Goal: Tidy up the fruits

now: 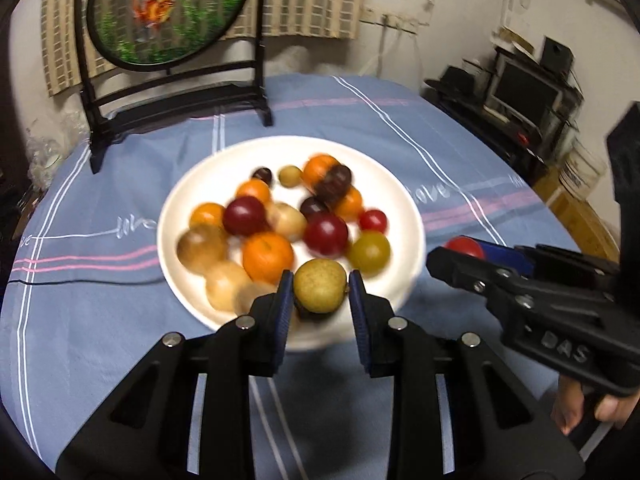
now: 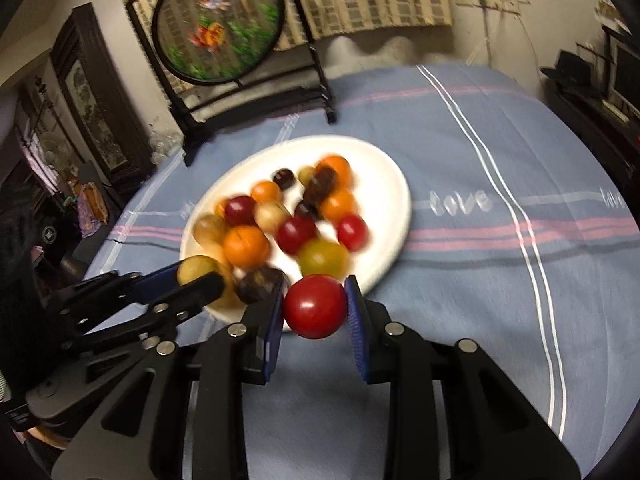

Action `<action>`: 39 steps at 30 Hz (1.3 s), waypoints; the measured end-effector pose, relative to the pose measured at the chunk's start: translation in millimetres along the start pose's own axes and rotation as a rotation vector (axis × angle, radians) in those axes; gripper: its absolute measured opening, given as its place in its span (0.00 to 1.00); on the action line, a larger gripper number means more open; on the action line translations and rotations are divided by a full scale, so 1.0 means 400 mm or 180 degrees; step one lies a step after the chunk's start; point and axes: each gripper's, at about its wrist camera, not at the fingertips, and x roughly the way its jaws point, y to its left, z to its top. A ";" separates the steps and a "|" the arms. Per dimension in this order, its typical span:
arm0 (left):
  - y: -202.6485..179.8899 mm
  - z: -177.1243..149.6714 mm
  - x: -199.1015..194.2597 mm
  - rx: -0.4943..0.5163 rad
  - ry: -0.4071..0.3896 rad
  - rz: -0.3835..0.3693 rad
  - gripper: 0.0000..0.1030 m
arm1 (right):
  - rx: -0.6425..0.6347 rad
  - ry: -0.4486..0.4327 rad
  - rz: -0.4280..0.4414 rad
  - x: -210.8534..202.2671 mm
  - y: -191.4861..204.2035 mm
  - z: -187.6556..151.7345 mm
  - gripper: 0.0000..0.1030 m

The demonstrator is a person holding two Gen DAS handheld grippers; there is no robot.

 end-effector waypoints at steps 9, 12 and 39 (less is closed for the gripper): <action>0.034 0.062 0.077 -0.0078 0.0013 0.0247 0.28 | -0.0056 0.0114 0.0026 0.110 0.029 0.111 0.30; 0.047 0.074 0.101 -0.0132 0.0061 0.0311 0.28 | -0.0061 0.0195 0.0007 0.153 0.036 0.136 0.30; 0.047 0.047 0.039 -0.0322 -0.0032 0.0470 0.81 | 0.0056 -0.0067 -0.0050 0.043 -0.004 0.089 0.60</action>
